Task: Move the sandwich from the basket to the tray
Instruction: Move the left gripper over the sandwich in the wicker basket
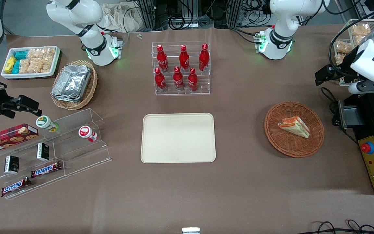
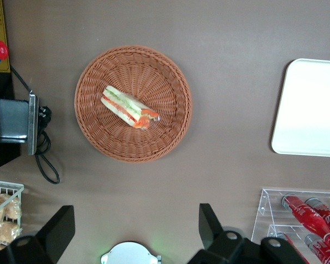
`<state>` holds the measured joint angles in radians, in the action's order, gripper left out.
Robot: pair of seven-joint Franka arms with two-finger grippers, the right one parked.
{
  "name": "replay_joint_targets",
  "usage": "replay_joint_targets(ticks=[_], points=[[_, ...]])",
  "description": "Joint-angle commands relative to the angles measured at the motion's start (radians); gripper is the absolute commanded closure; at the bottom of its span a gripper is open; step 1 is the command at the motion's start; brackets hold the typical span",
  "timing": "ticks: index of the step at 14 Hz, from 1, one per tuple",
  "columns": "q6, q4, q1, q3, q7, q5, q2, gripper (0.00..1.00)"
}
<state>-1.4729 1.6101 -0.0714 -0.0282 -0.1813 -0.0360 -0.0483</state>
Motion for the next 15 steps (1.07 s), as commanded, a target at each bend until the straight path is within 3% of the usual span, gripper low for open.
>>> replay_joint_targets(ticks=[1, 5, 10, 15], points=[[0.067, -0.056, -0.007, 0.002, -0.009, -0.009, 0.033, 0.00], [0.074, -0.056, 0.004, 0.004, -0.033, -0.007, 0.068, 0.00], [0.050, -0.018, 0.039, 0.004, -0.531, -0.033, 0.172, 0.00], [-0.307, 0.273, 0.041, 0.010, -0.848, -0.021, 0.203, 0.00]])
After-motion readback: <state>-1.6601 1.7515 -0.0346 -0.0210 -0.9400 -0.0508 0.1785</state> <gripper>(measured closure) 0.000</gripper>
